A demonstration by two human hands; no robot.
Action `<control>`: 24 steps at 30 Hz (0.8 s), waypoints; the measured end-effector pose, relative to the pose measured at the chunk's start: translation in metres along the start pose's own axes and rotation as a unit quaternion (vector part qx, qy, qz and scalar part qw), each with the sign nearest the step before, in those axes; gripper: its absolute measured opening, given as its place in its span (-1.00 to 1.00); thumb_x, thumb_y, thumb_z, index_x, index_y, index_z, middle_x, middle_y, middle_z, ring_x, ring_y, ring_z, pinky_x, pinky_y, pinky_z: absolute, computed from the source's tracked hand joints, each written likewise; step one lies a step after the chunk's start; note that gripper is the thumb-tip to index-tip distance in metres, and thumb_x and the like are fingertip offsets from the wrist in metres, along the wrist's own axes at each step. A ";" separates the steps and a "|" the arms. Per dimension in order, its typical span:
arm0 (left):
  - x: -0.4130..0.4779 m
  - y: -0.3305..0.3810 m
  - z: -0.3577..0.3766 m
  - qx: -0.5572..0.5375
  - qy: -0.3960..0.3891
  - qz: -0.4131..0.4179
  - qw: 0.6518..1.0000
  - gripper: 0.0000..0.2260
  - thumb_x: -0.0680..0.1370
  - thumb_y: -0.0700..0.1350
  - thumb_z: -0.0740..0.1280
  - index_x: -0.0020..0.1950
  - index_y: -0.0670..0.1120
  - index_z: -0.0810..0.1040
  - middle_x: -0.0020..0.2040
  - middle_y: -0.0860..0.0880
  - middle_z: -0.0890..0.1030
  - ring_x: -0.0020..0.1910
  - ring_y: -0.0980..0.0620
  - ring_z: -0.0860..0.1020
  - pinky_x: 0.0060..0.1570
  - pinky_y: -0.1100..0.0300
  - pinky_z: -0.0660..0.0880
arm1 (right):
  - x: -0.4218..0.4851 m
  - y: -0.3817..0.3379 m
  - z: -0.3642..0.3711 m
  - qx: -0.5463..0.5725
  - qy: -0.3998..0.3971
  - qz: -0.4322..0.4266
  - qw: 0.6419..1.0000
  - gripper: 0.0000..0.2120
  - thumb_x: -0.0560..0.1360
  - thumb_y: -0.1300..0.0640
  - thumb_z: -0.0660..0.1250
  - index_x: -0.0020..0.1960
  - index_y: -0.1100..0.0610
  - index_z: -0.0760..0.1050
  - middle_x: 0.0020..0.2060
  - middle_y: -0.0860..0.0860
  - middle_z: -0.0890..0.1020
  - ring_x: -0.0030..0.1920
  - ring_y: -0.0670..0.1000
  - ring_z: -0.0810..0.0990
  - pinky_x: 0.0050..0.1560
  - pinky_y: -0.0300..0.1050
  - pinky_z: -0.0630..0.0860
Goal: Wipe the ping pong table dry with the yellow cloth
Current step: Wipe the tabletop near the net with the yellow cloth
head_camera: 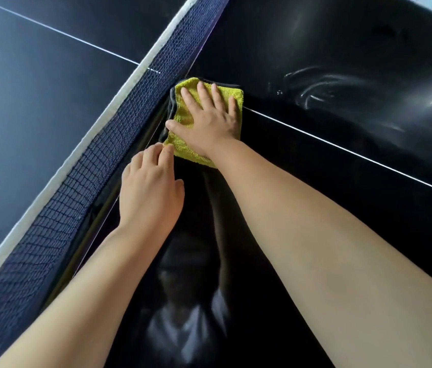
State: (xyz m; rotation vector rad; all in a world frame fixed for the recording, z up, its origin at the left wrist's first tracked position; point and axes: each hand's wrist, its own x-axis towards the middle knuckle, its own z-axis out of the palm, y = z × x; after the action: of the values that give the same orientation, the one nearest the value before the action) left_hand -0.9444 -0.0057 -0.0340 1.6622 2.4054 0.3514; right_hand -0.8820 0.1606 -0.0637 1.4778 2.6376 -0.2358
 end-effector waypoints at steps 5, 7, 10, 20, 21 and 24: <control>0.003 0.031 0.013 0.053 -0.014 0.086 0.995 -0.44 0.53 -0.16 0.26 0.50 -0.19 0.18 0.52 -0.13 0.18 0.48 -0.12 0.16 0.40 0.00 0.16 | -0.030 0.060 0.000 0.016 0.006 0.056 0.998 -0.24 0.50 -0.46 -0.09 0.60 -0.17 -0.14 0.60 -0.02 -0.15 0.58 0.09 -0.26 0.51 0.25 -0.28; 0.002 0.053 0.023 0.058 -0.025 0.143 0.988 -0.47 0.53 -0.22 0.25 0.49 -0.22 0.20 0.50 -0.16 0.21 0.49 -0.13 0.17 0.41 0.00 0.15 | -0.047 0.090 0.001 0.012 0.008 0.076 0.997 -0.24 0.50 -0.46 -0.10 0.59 -0.17 -0.16 0.60 -0.02 -0.16 0.58 0.08 -0.26 0.51 0.24 -0.27; 0.001 0.100 0.035 0.025 -0.034 0.190 0.981 -0.53 0.55 -0.25 0.21 0.47 -0.20 0.25 0.48 -0.13 0.27 0.49 -0.09 0.18 0.43 0.00 0.17 | -0.074 0.139 0.002 0.012 0.012 0.103 0.994 -0.24 0.50 -0.46 -0.10 0.59 -0.18 -0.16 0.60 -0.03 -0.15 0.58 0.08 -0.25 0.52 0.23 -0.26; -0.029 0.261 0.091 0.001 -0.090 0.314 0.945 -0.55 0.52 -0.34 0.16 0.43 -0.20 0.34 0.42 -0.11 0.37 0.42 -0.09 0.29 0.41 0.12 0.15 | -0.169 0.303 0.008 0.025 0.024 0.187 0.982 -0.25 0.51 -0.45 -0.09 0.59 -0.18 -0.15 0.60 -0.05 -0.14 0.58 0.06 -0.23 0.53 0.20 -0.26; -0.032 0.277 0.096 -0.003 -0.095 0.316 0.944 -0.53 0.53 -0.33 0.14 0.45 -0.17 0.32 0.43 -0.08 0.35 0.42 -0.07 0.27 0.40 0.14 0.17 | -0.179 0.320 0.008 0.025 0.024 0.194 0.980 -0.26 0.51 -0.45 -0.09 0.59 -0.18 -0.14 0.60 -0.05 -0.13 0.58 0.06 -0.23 0.53 0.20 -0.26; -0.045 0.330 0.109 -0.006 -0.118 0.327 0.937 -0.51 0.55 -0.31 0.11 0.49 -0.10 0.25 0.44 -0.02 0.30 0.42 -0.03 0.23 0.35 0.18 0.21 | -0.209 0.370 0.009 0.029 0.027 0.212 0.976 -0.26 0.52 -0.44 -0.08 0.60 -0.17 -0.13 0.60 -0.04 -0.13 0.58 0.06 -0.22 0.53 0.19 -0.25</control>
State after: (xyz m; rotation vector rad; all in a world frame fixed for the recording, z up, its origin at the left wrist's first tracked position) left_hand -0.6026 0.0736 -0.0366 2.3125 1.6227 0.2365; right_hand -0.4575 0.1740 -0.0670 2.0416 2.2902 -0.2345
